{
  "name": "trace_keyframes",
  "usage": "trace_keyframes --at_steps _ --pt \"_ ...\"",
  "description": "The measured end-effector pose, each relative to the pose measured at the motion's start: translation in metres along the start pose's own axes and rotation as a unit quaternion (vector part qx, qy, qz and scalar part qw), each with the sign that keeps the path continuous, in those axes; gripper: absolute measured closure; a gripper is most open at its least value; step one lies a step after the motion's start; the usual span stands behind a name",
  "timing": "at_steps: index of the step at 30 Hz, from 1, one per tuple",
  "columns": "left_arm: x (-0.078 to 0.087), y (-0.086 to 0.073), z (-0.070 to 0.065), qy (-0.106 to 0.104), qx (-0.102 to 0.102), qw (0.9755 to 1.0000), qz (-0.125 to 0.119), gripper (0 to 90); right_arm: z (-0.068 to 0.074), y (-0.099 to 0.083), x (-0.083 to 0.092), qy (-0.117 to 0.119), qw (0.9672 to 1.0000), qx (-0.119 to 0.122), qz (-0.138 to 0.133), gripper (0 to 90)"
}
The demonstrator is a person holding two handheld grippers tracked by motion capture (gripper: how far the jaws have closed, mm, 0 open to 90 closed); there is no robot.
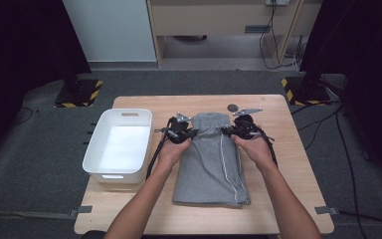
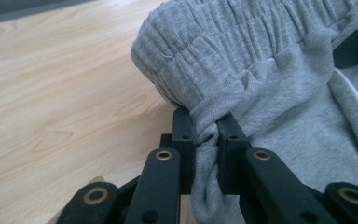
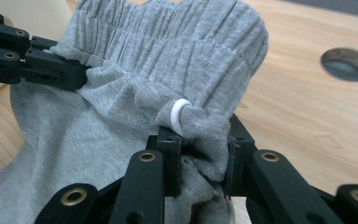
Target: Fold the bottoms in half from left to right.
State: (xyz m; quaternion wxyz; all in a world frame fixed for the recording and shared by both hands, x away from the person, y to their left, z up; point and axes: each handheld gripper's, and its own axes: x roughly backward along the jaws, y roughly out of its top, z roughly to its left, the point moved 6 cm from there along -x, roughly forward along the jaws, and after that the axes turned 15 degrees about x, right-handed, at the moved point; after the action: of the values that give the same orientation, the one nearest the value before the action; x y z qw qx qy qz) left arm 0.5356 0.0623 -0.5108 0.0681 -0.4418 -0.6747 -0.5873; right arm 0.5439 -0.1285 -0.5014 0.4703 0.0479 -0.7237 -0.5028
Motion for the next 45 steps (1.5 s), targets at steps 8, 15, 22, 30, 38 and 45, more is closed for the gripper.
trace_keyframes --at_steps 8,15,22,30,38,45 --pt "0.006 0.013 -0.012 0.002 -0.014 0.9998 -0.013 80.7 -0.007 0.009 0.016 -0.011 0.9998 0.013 -0.013 73.6" --pt "0.010 0.017 -0.017 -0.002 -0.020 0.9997 -0.017 80.7 -0.010 0.013 0.023 -0.016 0.9996 0.015 -0.018 73.6" --pt "0.013 0.023 -0.017 -0.001 -0.023 0.9995 -0.021 80.7 -0.010 0.015 0.023 -0.020 0.9994 0.015 -0.023 73.6" --pt "0.015 0.027 -0.012 0.001 -0.018 0.9994 -0.029 80.8 -0.009 0.026 0.026 -0.027 0.9990 0.028 -0.021 73.6" --pt "0.020 0.030 -0.013 0.000 -0.020 0.9993 -0.032 80.8 -0.007 0.029 0.030 -0.032 0.9986 0.037 -0.021 73.5" --pt "0.023 0.036 -0.016 -0.001 -0.023 0.9991 -0.037 80.8 -0.008 0.036 0.033 -0.035 0.9983 0.043 -0.019 73.5"
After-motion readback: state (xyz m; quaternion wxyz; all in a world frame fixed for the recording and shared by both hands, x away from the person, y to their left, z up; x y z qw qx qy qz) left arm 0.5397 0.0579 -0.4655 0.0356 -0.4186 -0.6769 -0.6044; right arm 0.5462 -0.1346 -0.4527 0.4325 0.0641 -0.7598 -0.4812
